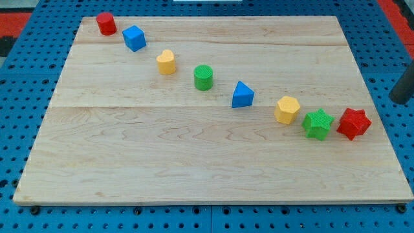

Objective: Push the red star into the green star

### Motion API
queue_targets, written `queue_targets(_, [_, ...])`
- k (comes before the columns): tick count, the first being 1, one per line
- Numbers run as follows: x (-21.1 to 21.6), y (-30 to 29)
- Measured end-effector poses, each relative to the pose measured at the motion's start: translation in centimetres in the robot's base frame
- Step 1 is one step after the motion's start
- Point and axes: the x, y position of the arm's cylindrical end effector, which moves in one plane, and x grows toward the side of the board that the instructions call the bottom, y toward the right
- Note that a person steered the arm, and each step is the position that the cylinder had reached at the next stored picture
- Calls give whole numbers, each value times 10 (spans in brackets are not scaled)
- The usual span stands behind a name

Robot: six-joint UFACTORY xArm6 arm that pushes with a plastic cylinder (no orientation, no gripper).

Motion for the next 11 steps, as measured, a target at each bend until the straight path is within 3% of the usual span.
queue_targets(1, [36, -12])
queue_targets(4, [32, -134])
queue_targets(7, [33, -122])
queue_targets(9, [34, -224])
queue_targets(10, [34, -222])
queue_targets(11, [22, -151])
